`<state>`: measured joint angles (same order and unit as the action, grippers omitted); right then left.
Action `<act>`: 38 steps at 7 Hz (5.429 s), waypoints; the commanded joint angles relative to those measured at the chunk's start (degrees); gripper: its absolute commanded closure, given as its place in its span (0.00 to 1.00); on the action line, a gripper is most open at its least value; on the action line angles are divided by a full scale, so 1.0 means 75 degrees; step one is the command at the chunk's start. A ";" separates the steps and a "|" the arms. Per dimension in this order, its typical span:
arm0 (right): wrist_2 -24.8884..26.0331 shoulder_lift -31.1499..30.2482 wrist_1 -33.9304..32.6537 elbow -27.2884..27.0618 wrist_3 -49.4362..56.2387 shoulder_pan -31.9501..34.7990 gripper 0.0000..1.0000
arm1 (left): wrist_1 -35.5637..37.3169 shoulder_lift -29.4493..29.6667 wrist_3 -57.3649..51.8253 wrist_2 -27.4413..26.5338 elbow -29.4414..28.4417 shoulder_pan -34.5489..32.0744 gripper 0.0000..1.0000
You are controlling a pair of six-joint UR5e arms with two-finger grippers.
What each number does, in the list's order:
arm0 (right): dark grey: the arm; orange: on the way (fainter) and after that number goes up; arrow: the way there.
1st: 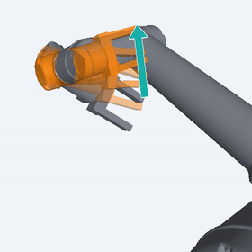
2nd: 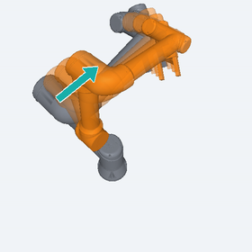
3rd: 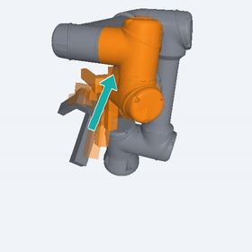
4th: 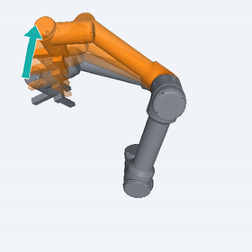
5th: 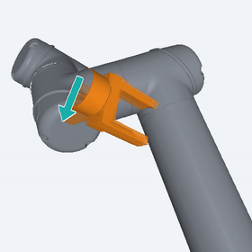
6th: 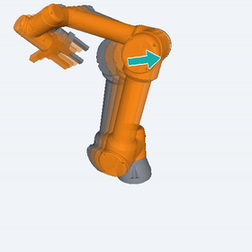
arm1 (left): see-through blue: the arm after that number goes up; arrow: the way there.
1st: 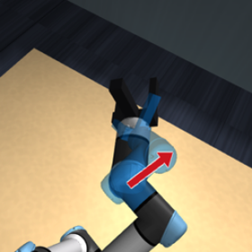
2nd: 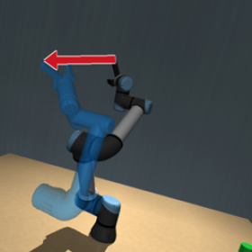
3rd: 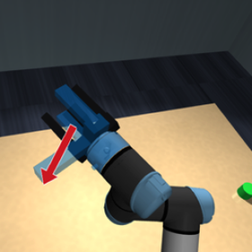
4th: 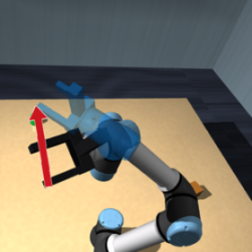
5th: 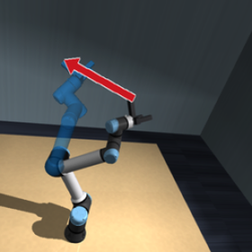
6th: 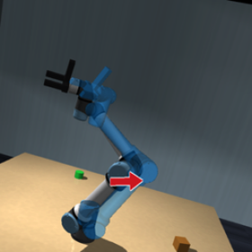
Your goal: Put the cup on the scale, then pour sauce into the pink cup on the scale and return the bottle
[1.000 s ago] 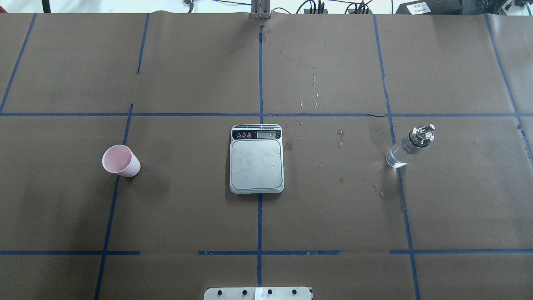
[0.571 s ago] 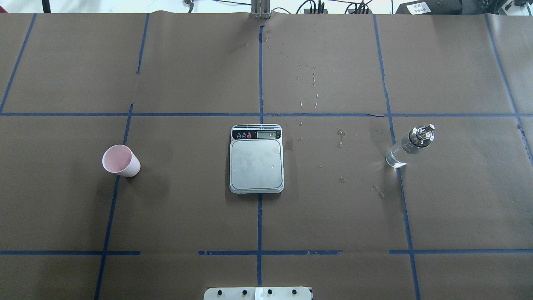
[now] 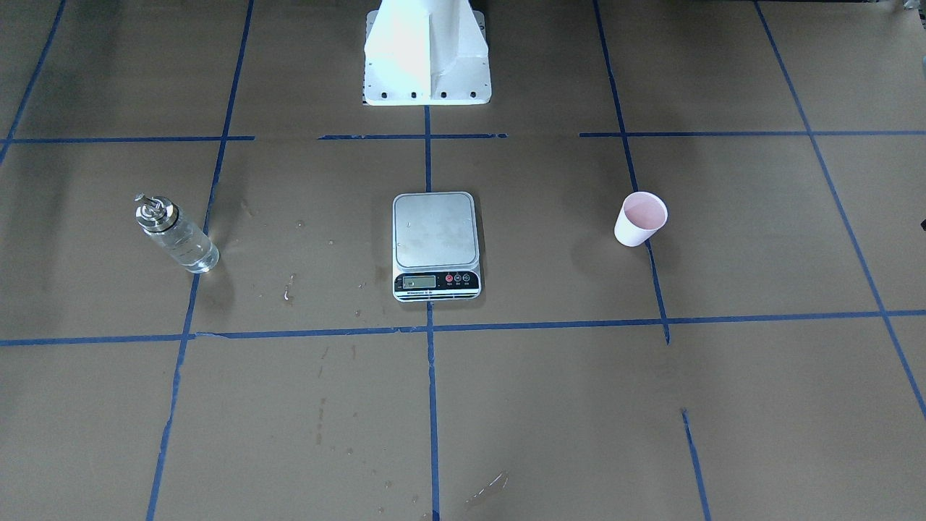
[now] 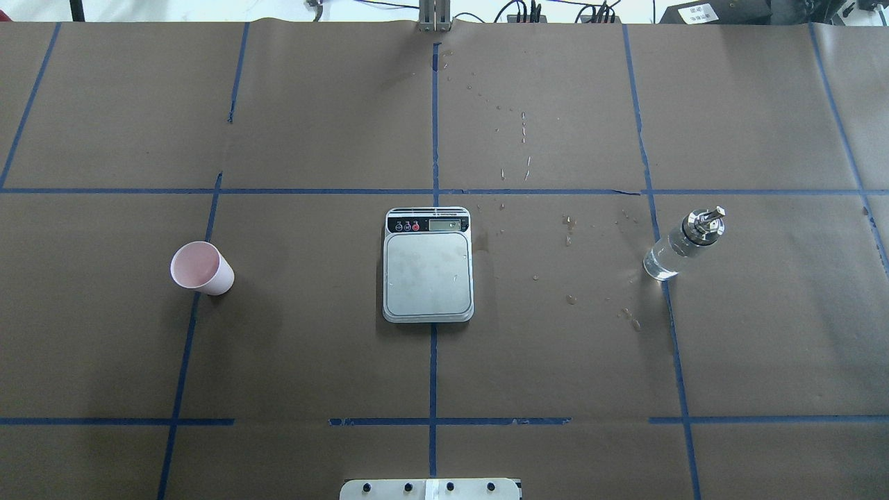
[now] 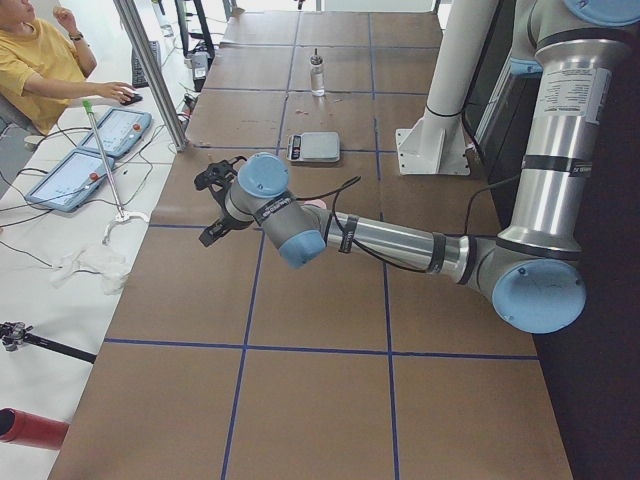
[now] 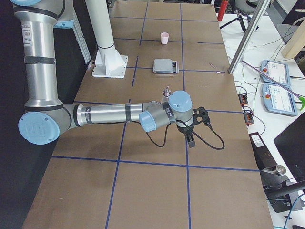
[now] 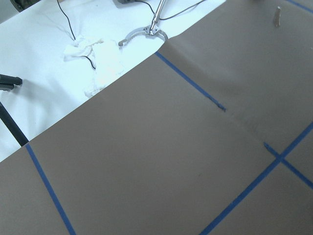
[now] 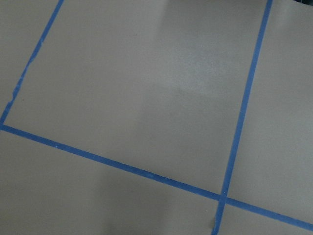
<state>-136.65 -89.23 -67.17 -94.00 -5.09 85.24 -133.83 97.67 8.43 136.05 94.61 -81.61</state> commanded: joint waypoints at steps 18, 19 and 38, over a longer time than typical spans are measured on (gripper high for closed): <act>-0.0097 -0.0114 0.1128 0.0134 -0.0915 -0.0338 0.00 | 0.0805 -0.1315 0.6938 -0.4733 0.2010 0.5936 0.48; -0.0097 -0.0126 0.1139 0.0134 -0.0915 -0.0338 0.00 | 0.0816 -0.1315 0.6938 -0.4733 0.2010 0.5971 0.73; -0.0132 -0.0325 0.1151 0.0099 -0.0891 -0.0338 0.00 | 0.5538 0.3999 0.8013 -0.5179 0.1580 0.7273 0.00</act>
<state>-137.57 -91.65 -58.54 -93.25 -11.60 82.71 -93.20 131.08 73.78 96.52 100.87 -26.93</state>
